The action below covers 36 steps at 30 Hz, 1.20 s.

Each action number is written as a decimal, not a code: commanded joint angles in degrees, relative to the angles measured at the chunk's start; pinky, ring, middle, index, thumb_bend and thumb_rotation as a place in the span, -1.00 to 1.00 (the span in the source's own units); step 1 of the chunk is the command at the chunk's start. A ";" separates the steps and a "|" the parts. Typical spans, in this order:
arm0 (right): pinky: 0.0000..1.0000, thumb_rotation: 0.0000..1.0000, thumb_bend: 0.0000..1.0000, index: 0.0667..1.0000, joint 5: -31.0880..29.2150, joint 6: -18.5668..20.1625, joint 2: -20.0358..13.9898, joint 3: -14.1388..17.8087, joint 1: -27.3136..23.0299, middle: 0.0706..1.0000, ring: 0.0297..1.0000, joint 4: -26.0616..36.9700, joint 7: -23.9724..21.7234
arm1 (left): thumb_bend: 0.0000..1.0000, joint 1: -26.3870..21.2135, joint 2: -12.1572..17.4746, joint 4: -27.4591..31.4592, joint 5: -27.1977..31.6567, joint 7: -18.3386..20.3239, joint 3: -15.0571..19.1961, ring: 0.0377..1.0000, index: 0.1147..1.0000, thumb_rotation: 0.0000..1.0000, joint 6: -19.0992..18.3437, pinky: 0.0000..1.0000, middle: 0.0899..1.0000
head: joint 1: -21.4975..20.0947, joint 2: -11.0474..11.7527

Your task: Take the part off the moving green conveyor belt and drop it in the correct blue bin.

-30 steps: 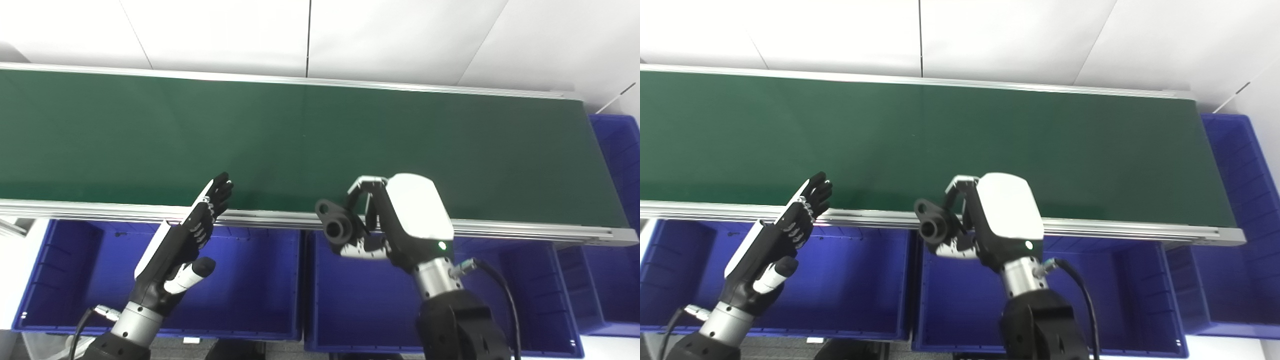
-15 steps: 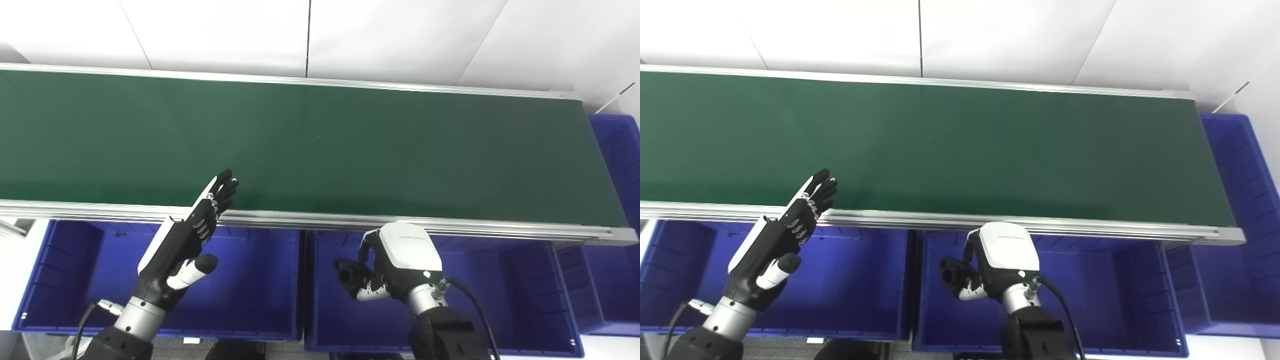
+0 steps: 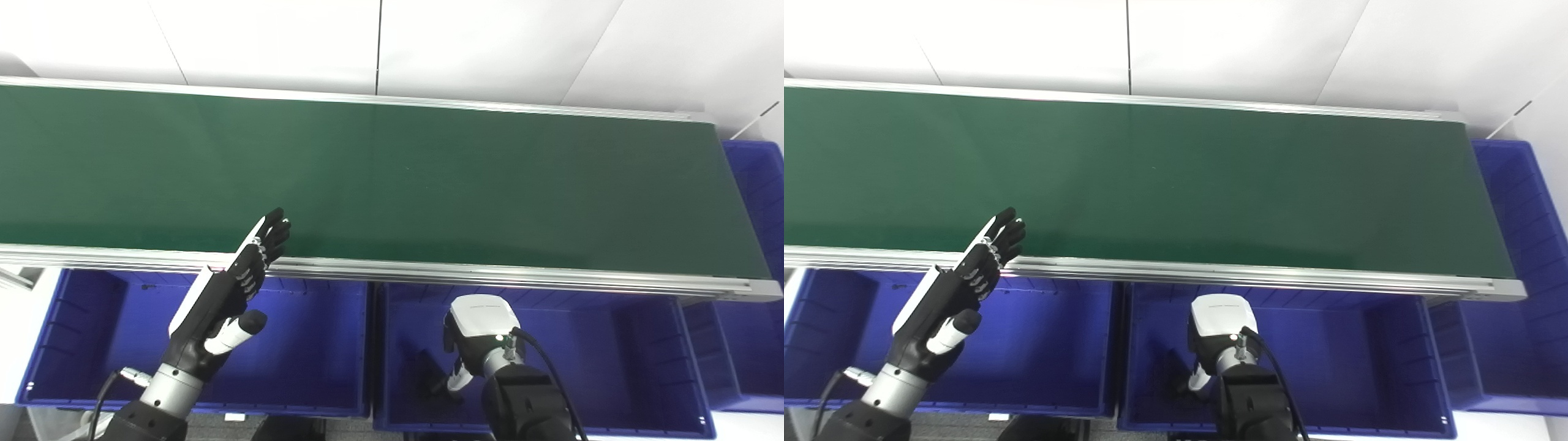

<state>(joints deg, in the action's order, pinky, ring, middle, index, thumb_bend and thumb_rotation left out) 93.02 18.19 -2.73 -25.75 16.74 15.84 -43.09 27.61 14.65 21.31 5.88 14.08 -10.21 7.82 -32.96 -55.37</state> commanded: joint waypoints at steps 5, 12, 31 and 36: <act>-0.48 0.05 0.87 0.38 1.45 -1.06 0.45 0.48 0.15 0.06 -0.25 1.95 -3.20 | 0.67 0.06 0.01 1.13 0.70 0.42 0.39 0.97 1.00 0.61 1.55 0.96 0.94 | 0.35 0.11; -0.43 0.23 1.00 0.44 3.08 -1.12 1.24 0.80 0.00 0.14 -0.19 2.90 -7.67 | 0.67 0.07 -0.15 0.98 0.48 0.38 0.24 0.97 1.00 0.61 1.73 0.96 0.94 | 0.90 0.28; -0.40 0.07 0.58 0.31 -19.10 -4.98 4.56 1.71 13.50 -0.02 -0.20 24.54 7.86 | 0.71 2.37 -4.68 -1.53 -4.56 -0.58 -2.49 0.97 1.00 0.54 3.68 0.91 0.94 | 18.90 6.71; -0.30 0.45 0.44 0.14 -31.98 -12.98 4.72 1.21 20.23 -0.02 -0.15 22.66 29.88 | 0.68 2.74 -5.64 -3.29 -6.00 -0.72 -3.09 0.93 1.00 0.51 5.35 0.85 0.91 | 21.13 8.09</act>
<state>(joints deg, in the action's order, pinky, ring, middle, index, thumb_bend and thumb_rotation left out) 68.47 13.38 1.40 -23.90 33.90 37.29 -26.25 29.47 9.21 16.61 1.19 13.90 -12.72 8.76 -11.87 -47.20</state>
